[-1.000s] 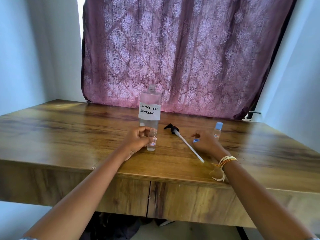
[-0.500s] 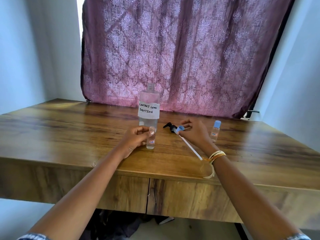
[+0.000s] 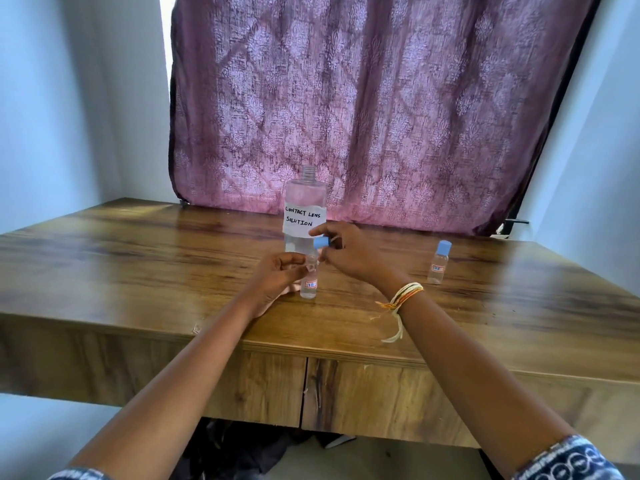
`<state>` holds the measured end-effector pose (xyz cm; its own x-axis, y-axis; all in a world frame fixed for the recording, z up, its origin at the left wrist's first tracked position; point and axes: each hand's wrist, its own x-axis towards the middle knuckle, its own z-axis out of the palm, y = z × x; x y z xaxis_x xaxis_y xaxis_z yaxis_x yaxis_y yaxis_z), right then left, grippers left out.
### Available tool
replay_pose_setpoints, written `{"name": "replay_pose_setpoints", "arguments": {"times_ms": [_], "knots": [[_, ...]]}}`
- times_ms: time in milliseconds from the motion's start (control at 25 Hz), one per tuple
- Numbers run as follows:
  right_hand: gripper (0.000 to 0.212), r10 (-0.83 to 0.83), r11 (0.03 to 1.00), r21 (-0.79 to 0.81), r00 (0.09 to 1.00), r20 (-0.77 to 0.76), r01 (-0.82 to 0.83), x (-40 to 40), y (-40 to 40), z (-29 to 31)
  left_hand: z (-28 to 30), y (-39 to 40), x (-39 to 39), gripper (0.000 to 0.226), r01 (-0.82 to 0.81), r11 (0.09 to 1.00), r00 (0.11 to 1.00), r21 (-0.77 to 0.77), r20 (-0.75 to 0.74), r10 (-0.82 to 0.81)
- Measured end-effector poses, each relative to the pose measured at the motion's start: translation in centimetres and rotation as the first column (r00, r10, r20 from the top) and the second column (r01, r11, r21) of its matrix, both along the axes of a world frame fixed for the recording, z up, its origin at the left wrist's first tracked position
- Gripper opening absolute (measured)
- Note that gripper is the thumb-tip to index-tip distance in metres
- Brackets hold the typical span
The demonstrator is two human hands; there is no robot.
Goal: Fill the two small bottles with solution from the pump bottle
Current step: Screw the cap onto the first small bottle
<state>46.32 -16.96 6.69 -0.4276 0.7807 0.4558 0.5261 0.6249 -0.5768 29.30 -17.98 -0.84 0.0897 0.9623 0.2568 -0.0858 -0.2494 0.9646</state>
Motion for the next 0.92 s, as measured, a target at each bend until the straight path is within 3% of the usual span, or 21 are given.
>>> {"name": "replay_pose_setpoints", "arguments": {"times_ms": [120, 280, 480, 720, 920], "knots": [[0.031, 0.023, 0.993, 0.109, 0.993, 0.118, -0.036, 0.4, -0.1, 1.6, -0.2, 0.2, -0.1, 0.034, 0.013, 1.0, 1.0, -0.013, 0.018, -0.013], [0.036, 0.048, 0.991, 0.104, 0.952, 0.302, -0.083, 0.4, 0.0, 2.9, -0.3, 0.4, 0.0, 0.025, -0.003, 1.0, 1.0, -0.018, -0.01, 0.003], [0.036, 0.078, 0.993, 0.053, 0.903, 0.423, -0.11, 0.0, 0.4, 3.5, 0.0, 0.0, 0.2, 0.027, -0.008, 1.0, 1.0, -0.029, -0.01, 0.008], [0.018, 0.012, 0.996, 0.073, 0.876, 0.482, -0.054, -1.0, 1.0, 2.9, -0.1, 0.2, 0.2, 0.015, -0.023, 0.999, 0.999, -0.022, -0.026, 0.023], [0.044, -0.185, 0.974, 0.196, 0.886, 0.425, 0.11, -1.5, 0.9, 2.0, -0.4, 0.6, 0.0, 0.028, -0.017, 1.0, 0.999, 0.002, -0.031, 0.017]]}}
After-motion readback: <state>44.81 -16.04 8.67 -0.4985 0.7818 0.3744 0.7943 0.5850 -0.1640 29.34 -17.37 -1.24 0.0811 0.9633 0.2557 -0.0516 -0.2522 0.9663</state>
